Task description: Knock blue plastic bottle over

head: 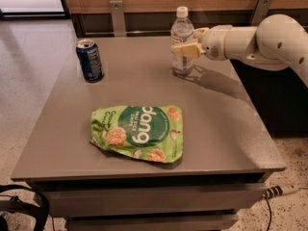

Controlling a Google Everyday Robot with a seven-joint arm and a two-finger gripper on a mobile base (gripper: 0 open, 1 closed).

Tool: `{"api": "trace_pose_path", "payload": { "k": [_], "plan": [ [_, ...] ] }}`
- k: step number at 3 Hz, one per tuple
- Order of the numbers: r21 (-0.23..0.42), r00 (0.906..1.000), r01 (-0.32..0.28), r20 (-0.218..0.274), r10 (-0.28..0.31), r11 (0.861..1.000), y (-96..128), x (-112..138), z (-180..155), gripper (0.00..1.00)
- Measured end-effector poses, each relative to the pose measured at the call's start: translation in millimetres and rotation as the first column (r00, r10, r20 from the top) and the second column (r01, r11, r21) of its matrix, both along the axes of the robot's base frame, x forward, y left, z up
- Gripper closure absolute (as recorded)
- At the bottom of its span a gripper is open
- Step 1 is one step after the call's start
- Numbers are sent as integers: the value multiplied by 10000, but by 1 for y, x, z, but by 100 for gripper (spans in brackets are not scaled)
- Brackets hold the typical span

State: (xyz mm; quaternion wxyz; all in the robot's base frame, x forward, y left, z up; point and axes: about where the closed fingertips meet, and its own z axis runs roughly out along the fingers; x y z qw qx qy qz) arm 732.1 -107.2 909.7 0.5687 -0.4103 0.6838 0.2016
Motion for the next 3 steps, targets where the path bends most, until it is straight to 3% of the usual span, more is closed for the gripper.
{"api": "trace_pose_path", "payload": {
  "k": [1, 2, 3],
  "plan": [
    [-2201, 9994, -348, -165, 319, 9748, 2, -2, 24, 100],
    [-4611, 9978, -413, -658, 122, 8864, -19, -15, 37, 100],
    [-5515, 9952, -472, -979, -85, 8328, -31, -25, 38, 100]
  ]
}}
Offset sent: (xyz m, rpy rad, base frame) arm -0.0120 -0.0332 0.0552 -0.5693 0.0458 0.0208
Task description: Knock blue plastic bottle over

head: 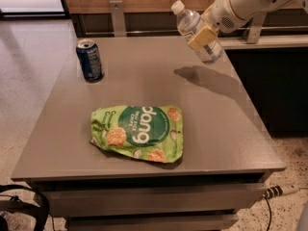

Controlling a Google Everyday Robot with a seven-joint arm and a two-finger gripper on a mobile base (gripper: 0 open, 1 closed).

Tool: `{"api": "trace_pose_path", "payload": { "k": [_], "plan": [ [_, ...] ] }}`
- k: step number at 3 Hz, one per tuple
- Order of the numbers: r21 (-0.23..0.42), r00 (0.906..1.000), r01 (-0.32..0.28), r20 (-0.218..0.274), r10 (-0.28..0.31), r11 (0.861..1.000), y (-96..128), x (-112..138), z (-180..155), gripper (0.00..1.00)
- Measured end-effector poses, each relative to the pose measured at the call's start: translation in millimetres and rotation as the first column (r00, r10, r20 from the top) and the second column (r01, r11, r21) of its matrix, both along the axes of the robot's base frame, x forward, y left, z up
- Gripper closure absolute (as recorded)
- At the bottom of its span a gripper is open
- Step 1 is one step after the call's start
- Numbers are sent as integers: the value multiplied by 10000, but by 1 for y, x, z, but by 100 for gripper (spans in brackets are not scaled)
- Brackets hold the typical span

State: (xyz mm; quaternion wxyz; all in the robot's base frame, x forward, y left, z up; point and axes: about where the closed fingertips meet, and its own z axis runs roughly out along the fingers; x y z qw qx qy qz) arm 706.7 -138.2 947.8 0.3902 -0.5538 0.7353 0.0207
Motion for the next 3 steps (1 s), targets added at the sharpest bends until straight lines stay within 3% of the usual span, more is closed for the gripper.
{"api": "trace_pose_path", "payload": {
  "k": [1, 2, 3],
  "plan": [
    [-1003, 9976, -31, -697, -39, 9950, -7, -13, -17, 100],
    [-1850, 9850, -378, -1722, 55, 9820, -8, -21, -44, 100],
    [-2405, 9569, -1017, -2889, 289, 9653, -4, -28, -73, 100]
  ]
}}
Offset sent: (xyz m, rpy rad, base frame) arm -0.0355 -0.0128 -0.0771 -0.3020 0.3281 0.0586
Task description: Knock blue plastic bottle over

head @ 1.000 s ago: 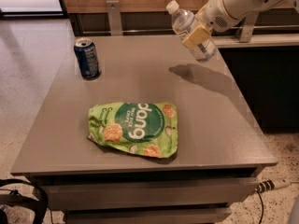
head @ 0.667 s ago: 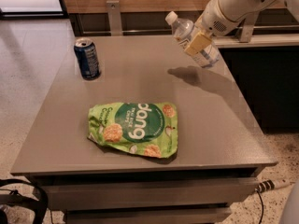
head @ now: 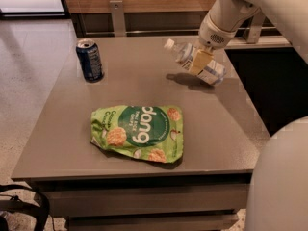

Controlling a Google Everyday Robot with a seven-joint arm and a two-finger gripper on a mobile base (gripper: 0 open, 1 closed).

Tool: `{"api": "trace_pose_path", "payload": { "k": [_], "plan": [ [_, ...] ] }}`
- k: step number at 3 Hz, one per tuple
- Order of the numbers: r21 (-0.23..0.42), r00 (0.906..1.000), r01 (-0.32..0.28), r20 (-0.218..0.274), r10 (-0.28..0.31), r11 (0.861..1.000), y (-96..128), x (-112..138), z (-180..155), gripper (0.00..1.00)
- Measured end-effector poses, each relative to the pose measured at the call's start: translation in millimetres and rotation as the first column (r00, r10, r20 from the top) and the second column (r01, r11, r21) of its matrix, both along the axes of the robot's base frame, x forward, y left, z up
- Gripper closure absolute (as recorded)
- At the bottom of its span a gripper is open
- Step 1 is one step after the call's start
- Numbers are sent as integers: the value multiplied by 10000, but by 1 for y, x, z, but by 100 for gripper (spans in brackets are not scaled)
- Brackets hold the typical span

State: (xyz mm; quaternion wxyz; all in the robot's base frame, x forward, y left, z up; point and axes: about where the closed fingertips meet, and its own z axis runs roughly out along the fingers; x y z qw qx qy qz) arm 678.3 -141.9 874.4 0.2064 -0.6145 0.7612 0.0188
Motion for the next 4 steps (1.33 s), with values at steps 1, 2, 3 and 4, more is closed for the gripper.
{"api": "trace_pose_path", "payload": {
  "k": [1, 2, 3, 4],
  "plan": [
    [-32, 9951, -548, -828, 544, 9985, 13, -1, -24, 100],
    [561, 9817, -1091, -1504, 1165, 9924, 32, 0, -52, 97],
    [561, 9817, -1091, -1504, 1165, 9924, 32, 0, -48, 74],
    [565, 9813, -1102, -1524, 1177, 9923, 33, 0, -49, 43]
  ]
}}
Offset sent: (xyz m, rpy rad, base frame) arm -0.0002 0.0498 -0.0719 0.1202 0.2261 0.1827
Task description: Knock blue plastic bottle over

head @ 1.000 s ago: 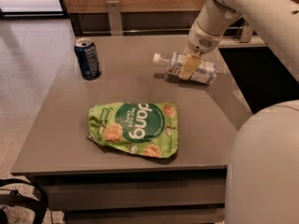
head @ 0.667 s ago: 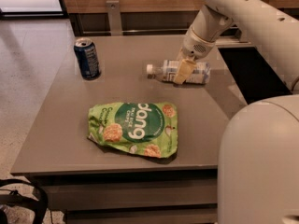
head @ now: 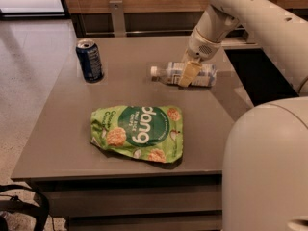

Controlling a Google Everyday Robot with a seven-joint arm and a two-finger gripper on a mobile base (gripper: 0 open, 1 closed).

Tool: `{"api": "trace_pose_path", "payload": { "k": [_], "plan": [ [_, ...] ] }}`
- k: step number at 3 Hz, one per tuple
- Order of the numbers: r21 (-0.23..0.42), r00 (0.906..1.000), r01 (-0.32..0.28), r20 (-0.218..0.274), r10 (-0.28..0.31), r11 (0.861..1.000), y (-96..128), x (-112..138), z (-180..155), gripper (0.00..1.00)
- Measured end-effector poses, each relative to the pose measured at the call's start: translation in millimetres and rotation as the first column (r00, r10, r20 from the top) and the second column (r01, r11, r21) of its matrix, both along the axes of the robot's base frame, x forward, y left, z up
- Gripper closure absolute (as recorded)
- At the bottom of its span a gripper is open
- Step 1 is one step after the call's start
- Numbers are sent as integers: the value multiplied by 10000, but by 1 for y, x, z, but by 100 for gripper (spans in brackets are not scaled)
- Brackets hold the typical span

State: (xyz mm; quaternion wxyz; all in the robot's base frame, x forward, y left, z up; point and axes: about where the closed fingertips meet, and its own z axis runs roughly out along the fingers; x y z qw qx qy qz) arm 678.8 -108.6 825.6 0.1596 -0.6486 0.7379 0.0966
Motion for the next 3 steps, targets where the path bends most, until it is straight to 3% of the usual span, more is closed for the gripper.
{"api": "trace_pose_path", "payload": {
  "k": [1, 2, 3],
  "plan": [
    [1, 10000, -4, -8, 4, 10000, 0, 0, 0, 12],
    [3, 10000, -15, -29, 15, 10000, 2, 1, -3, 0],
    [3, 10000, -15, -29, 15, 10000, 2, 1, -3, 0]
  ]
}}
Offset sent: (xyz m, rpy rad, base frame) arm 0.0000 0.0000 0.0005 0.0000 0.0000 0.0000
